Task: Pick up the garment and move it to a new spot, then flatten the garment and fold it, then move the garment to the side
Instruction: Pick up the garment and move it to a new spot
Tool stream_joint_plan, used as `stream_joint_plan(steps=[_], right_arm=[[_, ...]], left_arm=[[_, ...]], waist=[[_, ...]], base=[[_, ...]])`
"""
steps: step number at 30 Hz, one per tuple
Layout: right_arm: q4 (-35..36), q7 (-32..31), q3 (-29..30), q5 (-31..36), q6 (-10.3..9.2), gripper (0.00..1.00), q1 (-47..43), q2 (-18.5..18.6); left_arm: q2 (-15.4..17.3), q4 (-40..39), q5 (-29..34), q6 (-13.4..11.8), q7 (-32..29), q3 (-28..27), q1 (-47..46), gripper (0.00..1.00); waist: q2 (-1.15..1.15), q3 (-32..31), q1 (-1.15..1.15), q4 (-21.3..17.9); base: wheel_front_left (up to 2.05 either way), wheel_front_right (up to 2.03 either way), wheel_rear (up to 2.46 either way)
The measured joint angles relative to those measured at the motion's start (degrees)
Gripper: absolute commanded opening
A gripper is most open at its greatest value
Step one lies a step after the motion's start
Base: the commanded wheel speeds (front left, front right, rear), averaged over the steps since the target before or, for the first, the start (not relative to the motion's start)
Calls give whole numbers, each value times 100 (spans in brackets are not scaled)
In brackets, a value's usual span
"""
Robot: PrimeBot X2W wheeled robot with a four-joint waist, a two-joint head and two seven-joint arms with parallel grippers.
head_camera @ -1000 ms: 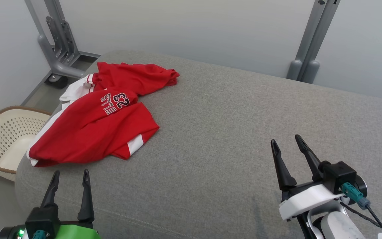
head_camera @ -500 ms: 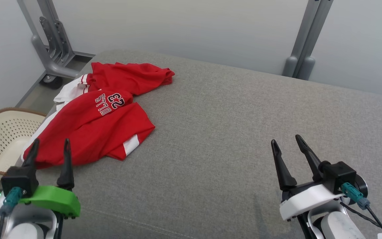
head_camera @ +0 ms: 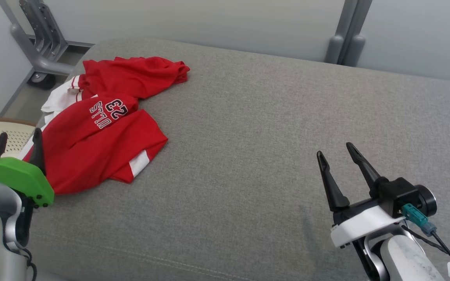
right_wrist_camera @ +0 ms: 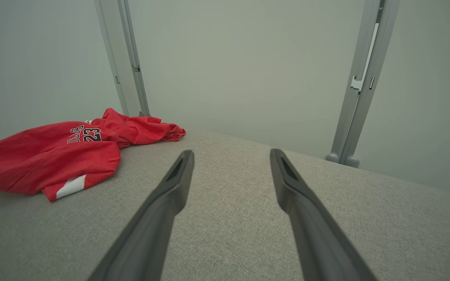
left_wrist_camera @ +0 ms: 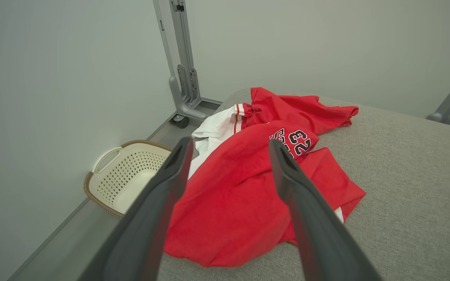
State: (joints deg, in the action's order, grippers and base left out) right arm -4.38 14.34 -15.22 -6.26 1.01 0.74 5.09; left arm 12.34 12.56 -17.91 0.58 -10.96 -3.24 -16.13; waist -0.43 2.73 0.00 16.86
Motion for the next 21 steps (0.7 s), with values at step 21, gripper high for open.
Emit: stream_joint_plan(steps=[21], right_arm=[[590,-93,226,302,47,100,677,519]], left_arm=[[517,947,-255,43,-942,-387,-1236,100]], waist=[[0,1421,0,-656]], base=[[0,0,0]])
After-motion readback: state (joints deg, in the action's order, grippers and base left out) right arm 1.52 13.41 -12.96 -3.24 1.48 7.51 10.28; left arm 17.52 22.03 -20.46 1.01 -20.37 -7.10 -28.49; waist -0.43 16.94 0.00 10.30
